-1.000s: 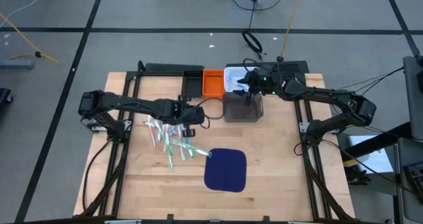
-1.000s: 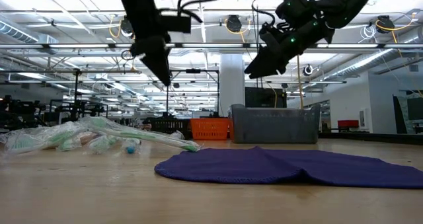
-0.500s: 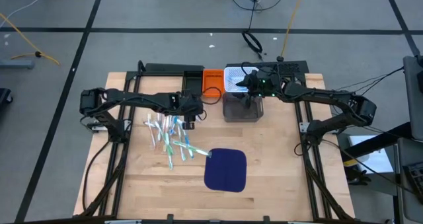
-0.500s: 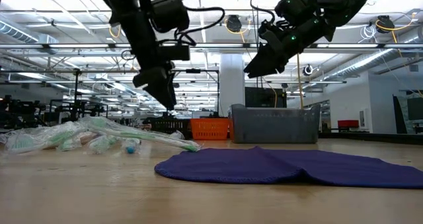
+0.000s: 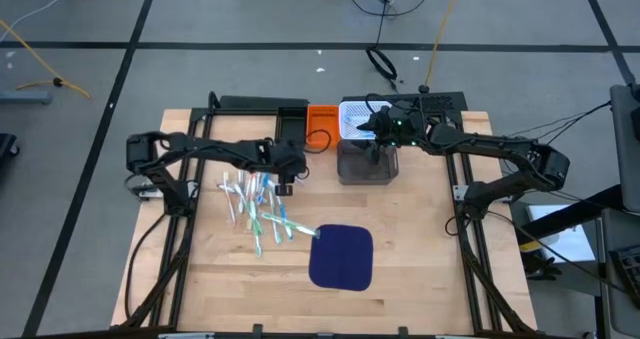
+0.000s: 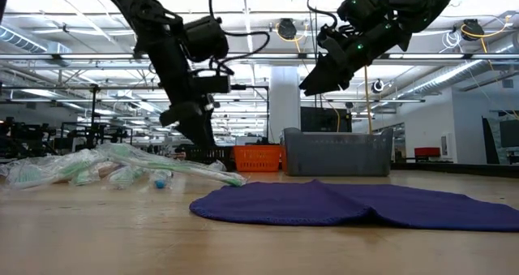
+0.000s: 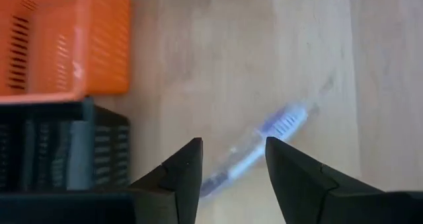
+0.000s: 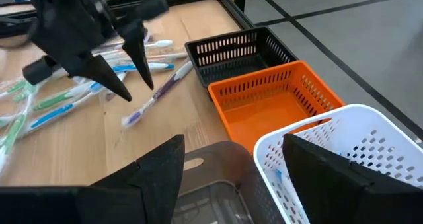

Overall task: Pick & Place Toothbrushes
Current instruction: Put the violet toothbrush into the gray basket

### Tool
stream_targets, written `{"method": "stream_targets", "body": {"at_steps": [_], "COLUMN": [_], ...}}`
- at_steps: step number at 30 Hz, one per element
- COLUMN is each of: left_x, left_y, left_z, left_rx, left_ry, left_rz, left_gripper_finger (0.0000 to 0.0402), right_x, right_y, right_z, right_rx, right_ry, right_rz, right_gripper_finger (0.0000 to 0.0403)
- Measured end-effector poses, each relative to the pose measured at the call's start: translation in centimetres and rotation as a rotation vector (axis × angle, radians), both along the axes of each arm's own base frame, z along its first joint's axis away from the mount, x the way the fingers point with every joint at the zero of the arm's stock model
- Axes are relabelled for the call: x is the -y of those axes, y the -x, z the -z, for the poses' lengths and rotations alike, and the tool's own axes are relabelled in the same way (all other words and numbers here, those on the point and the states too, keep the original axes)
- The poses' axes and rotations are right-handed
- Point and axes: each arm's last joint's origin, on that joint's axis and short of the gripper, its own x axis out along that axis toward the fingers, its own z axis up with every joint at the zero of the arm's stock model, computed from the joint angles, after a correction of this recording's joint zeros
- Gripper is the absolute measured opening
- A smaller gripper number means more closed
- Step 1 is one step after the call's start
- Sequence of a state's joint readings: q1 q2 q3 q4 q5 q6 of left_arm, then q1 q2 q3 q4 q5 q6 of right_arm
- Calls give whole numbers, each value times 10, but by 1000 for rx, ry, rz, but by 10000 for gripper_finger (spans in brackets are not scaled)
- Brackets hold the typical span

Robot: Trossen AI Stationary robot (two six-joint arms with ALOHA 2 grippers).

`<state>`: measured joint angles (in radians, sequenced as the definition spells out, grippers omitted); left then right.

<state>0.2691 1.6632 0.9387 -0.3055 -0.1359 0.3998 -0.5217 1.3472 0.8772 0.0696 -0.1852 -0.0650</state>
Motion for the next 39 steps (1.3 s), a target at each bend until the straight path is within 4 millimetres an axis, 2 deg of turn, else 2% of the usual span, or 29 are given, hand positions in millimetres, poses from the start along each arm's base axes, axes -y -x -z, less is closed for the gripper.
{"method": "stream_targets", "body": {"at_steps": [7,13,16,19,23,31,39], "left_x": [-2,-4,-4,-3,-2,6,20], "left_y": [-6,-9,-8,-8,-7,-6,-2], "left_z": [30,41,42,39,37,30,-14], "left_rx": [-92,-126,-130,-121,-113,-80,68], "left_ry": [7,3,4,15,24,62,-9], "left_rz": [22,41,47,55,45,-3,-39], "left_gripper_finger": [164,161,141,96,16,3,0], "right_x": [0,0,0,0,0,0,0], "right_y": [0,0,0,0,0,0,1], "right_z": [0,0,0,0,0,1,2], "right_rx": [-1,-1,0,0,-1,-7,-19], "right_ry": [-1,-1,0,0,-1,-4,-12], "right_rz": [0,0,0,0,0,0,0], "right_gripper_finger": [247,247,247,247,247,247,247]}}
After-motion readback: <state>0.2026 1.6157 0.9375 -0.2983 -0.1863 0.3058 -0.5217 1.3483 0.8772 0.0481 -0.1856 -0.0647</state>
